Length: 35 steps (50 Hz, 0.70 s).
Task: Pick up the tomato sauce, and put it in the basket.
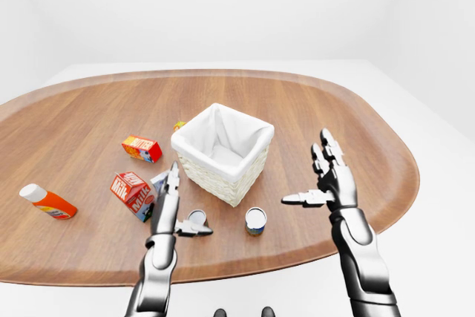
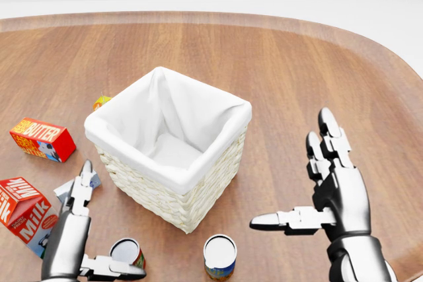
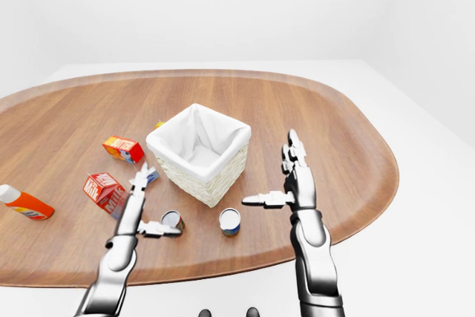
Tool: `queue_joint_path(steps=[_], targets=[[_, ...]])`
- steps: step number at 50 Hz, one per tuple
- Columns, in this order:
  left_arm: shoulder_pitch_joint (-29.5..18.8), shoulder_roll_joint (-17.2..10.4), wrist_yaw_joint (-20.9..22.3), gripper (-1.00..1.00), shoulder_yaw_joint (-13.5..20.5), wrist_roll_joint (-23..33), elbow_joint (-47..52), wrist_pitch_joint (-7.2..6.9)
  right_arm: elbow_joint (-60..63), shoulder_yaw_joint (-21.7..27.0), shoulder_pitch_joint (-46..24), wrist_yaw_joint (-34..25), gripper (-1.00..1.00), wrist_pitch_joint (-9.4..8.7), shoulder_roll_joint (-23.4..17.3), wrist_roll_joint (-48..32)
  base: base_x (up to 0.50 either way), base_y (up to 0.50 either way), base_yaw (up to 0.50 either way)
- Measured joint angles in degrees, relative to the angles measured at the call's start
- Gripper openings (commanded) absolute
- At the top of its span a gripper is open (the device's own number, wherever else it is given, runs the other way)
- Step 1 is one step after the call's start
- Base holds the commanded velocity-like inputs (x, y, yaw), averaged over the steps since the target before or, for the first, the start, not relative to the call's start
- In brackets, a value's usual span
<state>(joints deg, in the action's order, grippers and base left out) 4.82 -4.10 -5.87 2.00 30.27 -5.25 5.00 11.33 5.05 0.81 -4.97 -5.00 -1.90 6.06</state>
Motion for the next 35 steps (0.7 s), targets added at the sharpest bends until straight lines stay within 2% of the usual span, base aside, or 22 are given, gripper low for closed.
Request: queue_joint_path(steps=[35], targets=[[0.3,0.0,-1.4,1.0,-1.4,2.7,-2.8,0.0,-0.3,0.2,-0.3,0.0,1.0,0.0,-0.1,0.1,0.0,0.0,0.0]])
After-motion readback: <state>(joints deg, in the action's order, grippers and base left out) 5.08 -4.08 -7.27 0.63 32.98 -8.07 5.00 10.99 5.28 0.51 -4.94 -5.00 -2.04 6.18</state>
